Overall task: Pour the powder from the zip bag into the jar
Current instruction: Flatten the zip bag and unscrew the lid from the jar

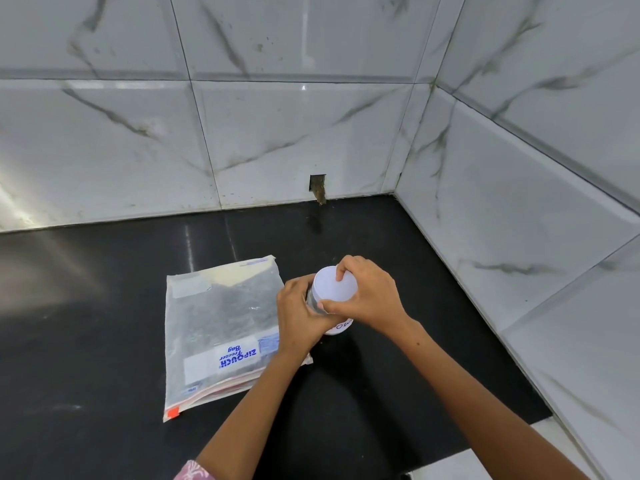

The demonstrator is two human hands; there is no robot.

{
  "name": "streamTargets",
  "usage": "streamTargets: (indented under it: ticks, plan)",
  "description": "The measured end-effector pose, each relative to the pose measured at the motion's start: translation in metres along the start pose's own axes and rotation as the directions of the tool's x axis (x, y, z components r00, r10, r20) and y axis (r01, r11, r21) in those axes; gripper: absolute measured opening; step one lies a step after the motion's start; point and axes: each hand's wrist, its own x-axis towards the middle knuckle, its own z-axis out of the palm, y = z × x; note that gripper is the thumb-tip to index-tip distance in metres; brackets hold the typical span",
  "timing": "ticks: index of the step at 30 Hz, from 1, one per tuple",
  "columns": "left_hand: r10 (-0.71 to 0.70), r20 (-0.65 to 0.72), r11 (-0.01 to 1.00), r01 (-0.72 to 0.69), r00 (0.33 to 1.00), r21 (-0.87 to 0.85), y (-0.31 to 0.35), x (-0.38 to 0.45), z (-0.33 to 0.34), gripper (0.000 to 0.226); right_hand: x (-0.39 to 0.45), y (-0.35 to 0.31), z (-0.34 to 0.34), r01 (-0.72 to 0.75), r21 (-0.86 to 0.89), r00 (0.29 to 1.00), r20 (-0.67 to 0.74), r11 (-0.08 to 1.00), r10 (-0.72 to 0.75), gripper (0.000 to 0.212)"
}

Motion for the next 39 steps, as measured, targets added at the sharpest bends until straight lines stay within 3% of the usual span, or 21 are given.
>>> streamTargets:
  ticks: [6,11,15,17,22,28,32,35,39]
  plan:
    - [-0.007,0.015,1.0,0.007,1.0,0.025,-0.005,0.001,-0.001,0.07,0.013,0.008,-0.014,0.013,0.15,0.969,0.241,0.989,-0.05,0.046]
    - [-0.012,0.038,0.998,0.01,0.999,0.064,-0.011,0.002,0.001,0.069,0.012,-0.004,0.0,0.008,-0.284,0.992,0.12,0.959,0.027,0.07]
    - [0.034,0.0,0.999,-0.034,0.999,0.027,-0.008,-0.001,0.001,0.064,0.015,-0.013,0.007,-0.105,-0.411,0.982,0.102,0.906,0.16,0.075]
    - [0.027,0.0,0.999,-0.027,1.0,0.026,-0.008,0.001,0.0,0.063,0.018,-0.014,0.004,-0.08,-0.374,0.983,0.124,0.924,0.135,0.066]
    - [0.032,0.004,0.999,-0.032,0.999,0.036,-0.011,0.003,-0.001,0.063,0.023,-0.013,-0.015,0.035,-0.089,0.93,0.369,0.995,0.001,0.061]
    - [0.044,-0.025,0.999,-0.043,0.999,0.013,-0.009,0.001,-0.001,0.056,0.012,-0.026,0.004,-0.053,-0.4,0.964,0.217,0.915,0.151,0.075]
    - [0.007,0.001,0.999,-0.007,1.0,0.031,-0.012,-0.001,0.0,0.068,0.02,-0.024,-0.01,0.006,-0.233,0.922,0.377,0.972,0.084,0.064]
    - [-0.002,-0.008,0.999,0.003,1.0,0.037,-0.012,-0.004,0.0,0.069,0.021,-0.021,-0.021,0.052,-0.138,0.879,0.477,0.989,0.02,0.075]
    - [-0.019,-0.015,0.999,0.019,1.0,0.034,-0.012,-0.005,0.001,0.069,0.014,-0.021,-0.013,0.021,-0.432,0.923,0.355,0.901,0.149,0.089]
